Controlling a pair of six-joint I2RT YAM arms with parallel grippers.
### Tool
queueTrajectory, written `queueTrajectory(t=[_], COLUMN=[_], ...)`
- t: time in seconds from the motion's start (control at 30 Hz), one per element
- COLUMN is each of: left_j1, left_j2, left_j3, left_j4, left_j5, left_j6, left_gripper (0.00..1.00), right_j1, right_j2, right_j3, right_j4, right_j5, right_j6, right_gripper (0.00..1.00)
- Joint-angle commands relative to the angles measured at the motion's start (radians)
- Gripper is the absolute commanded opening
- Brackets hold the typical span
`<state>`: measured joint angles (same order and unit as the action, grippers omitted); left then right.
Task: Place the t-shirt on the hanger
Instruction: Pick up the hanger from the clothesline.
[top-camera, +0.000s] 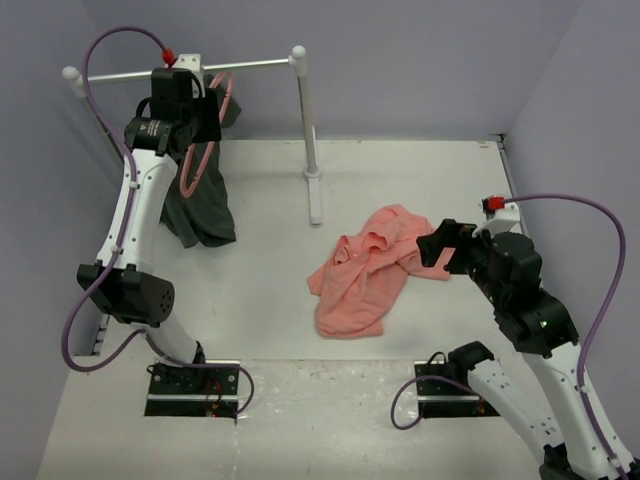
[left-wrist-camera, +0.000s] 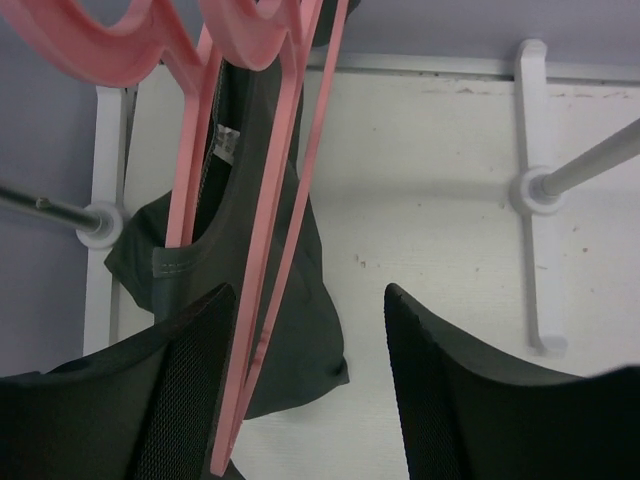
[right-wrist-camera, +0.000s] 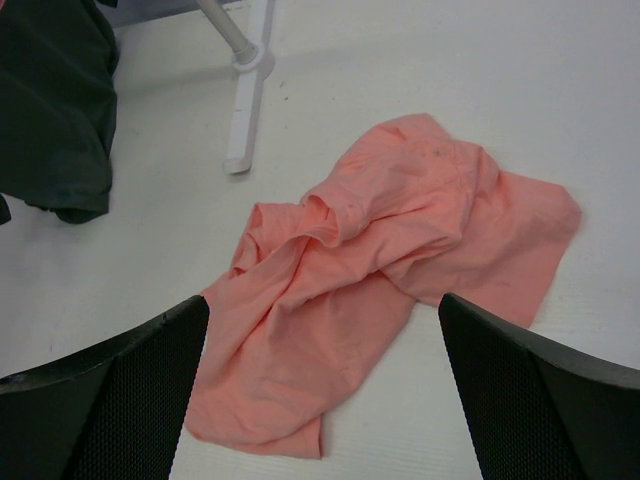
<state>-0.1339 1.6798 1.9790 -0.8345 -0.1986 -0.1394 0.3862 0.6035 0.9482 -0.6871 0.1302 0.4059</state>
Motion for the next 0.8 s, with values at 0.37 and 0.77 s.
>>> queueTrajectory(t=[0.37, 0.77], left_j1=[0.071, 0.073], left_j2=[0.022, -0.053], left_j3=[-0.095, -0.187], left_j4=[0.000, 0.018], left_j5=[0.114, 0.190], left_j6=[0.028, 0.013], left_gripper=[0.46, 0.00], right_j1=[0.005, 0.005], right_j2=[0.016, 0.026], right_j3=[0.010, -0.017], right_j4=[0.036, 0.085], right_j5=[-0.122, -0.124], right_j6=[-0.026, -0.018], right_gripper=[0.99, 0.99])
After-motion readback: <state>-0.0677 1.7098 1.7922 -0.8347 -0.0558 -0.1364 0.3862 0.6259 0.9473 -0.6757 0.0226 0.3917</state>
